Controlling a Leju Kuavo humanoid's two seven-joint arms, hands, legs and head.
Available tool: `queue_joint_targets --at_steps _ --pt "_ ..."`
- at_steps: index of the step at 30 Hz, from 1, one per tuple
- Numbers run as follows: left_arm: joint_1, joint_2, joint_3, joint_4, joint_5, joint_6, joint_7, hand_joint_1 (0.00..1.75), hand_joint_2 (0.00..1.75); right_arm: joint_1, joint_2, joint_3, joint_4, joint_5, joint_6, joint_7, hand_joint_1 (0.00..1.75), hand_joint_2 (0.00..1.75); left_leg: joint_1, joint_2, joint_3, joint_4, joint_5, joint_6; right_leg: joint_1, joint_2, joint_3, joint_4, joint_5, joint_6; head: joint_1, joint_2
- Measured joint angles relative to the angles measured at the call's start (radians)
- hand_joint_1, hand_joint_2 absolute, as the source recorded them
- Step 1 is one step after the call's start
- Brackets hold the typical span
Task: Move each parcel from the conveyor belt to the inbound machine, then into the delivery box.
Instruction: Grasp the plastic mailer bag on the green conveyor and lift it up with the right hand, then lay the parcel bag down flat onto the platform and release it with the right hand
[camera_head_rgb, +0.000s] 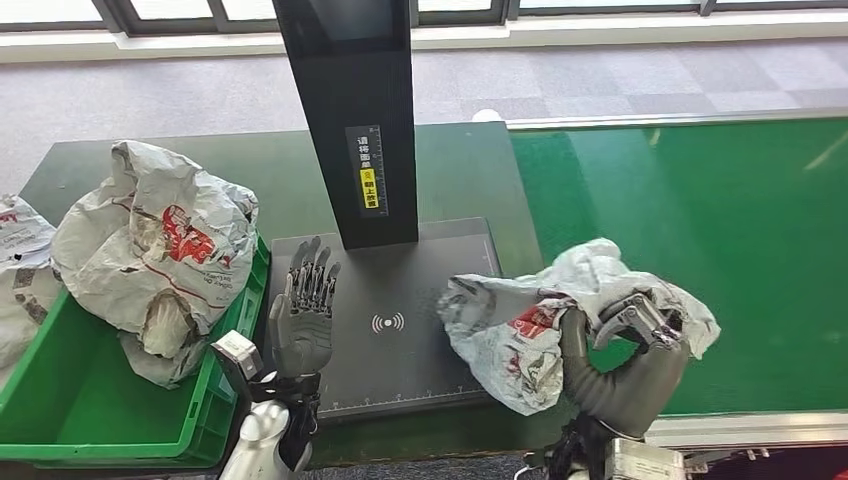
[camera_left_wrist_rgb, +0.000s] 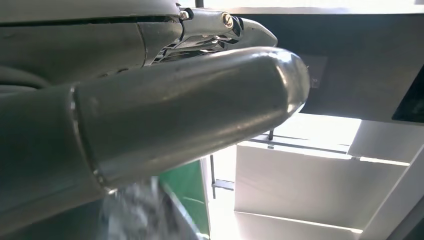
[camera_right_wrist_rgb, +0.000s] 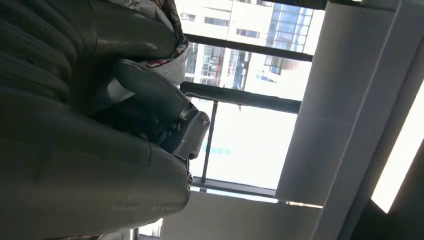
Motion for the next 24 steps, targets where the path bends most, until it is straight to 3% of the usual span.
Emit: queue_joint_targets --at_steps 9,16,24 --pt "-0.006 0.000 0.000 0.010 0.009 0.014 0.000 0.00 0.00 -0.038 -0.019 0.087 0.061 -0.027 0.018 0.000 1.75 1.75 0.000 0.000 -0.001 0.000 0.000 0.000 0.000 0.000 -0.001 0.000 0.000 0.000 0.000 0.000" --pt "-0.004 0.000 -0.002 -0.006 0.032 0.041 0.003 0.00 0.00 -0.095 -0.018 0.097 0.237 0.069 -0.017 0.006 1.75 1.75 0.000 0.000 -0.001 0.000 0.000 0.000 0.000 -0.001 0.000 0.000 0.000 0.000 0.000 0.000" --pt "-0.004 0.000 -0.003 -0.014 0.026 0.046 0.006 0.00 0.00 -0.183 -0.008 0.091 0.567 0.211 0.130 0.146 1.75 1.75 0.000 -0.002 -0.001 0.000 0.000 0.000 0.000 -0.002 0.000 0.000 0.000 0.000 0.000 0.000"
